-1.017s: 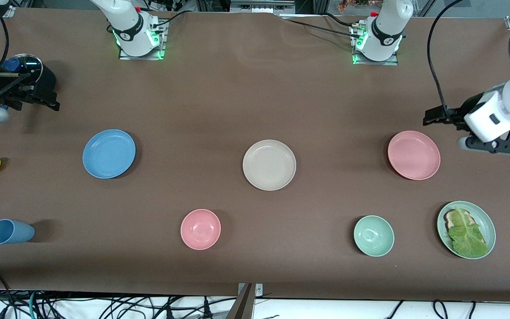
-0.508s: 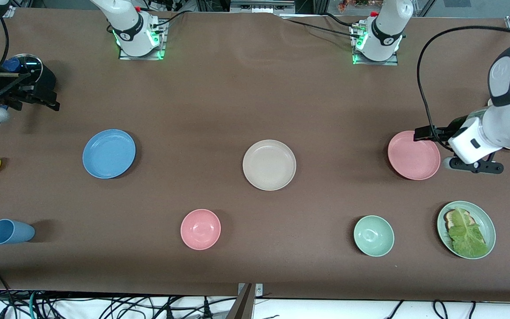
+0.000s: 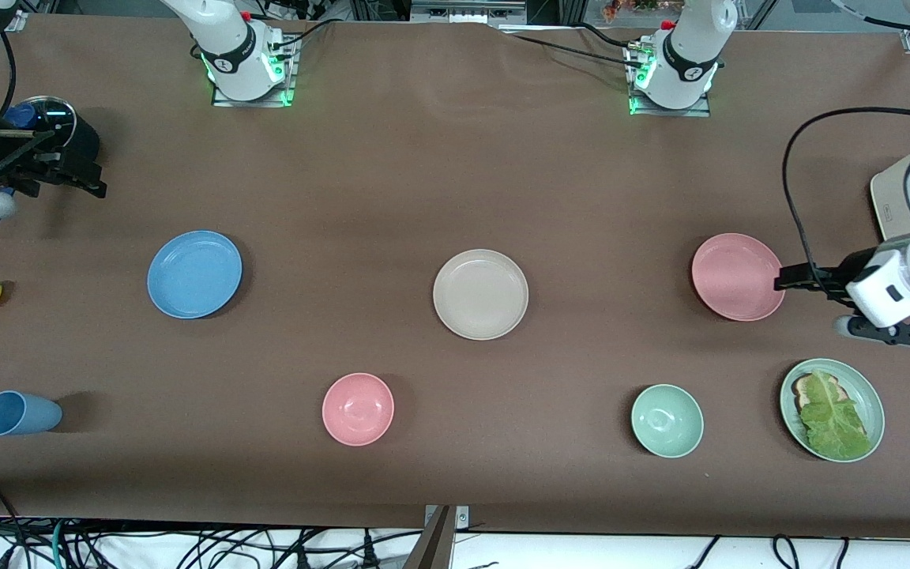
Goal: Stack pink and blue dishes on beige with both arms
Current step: 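Move the left gripper down to the pink plate's rim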
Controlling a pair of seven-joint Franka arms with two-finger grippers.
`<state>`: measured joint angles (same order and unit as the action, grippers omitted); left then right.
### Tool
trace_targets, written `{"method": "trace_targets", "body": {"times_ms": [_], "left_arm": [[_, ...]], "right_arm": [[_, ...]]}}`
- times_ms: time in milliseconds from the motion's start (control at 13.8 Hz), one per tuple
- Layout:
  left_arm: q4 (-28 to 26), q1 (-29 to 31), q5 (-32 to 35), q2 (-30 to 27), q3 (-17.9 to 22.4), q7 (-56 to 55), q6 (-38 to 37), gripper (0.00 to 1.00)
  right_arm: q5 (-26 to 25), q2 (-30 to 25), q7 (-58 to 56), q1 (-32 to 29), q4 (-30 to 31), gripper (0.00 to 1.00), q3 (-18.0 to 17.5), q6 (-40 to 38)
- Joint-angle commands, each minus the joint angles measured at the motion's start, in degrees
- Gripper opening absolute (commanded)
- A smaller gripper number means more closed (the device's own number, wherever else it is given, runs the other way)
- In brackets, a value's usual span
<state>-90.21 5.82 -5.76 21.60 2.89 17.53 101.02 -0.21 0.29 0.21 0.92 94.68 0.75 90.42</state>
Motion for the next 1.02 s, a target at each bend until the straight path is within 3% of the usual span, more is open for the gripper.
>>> {"method": "trace_targets", "body": {"times_ms": [0,508,944], "left_arm": [[0.48,2.26,-1.89,1.52,-0.43,4.51,1.28,1.00],[-1.02,9.91,-8.38,7.75,-0.43,19.36,6.20,1.00],[-1.55,13.16,-12.08,11.44,-0.43,24.91,7.09,1.00]], "right_arm": [[-0.23,-0.82,-0.03,-0.48,0.68,1.00,-0.49,-0.16],[-0.23,-0.82,-0.03,-0.48,0.68,1.00,-0.49,-0.16],[-0.23,-0.73,-0.03,-0.48,0.68,1.00,-0.40,-0.16]]}}
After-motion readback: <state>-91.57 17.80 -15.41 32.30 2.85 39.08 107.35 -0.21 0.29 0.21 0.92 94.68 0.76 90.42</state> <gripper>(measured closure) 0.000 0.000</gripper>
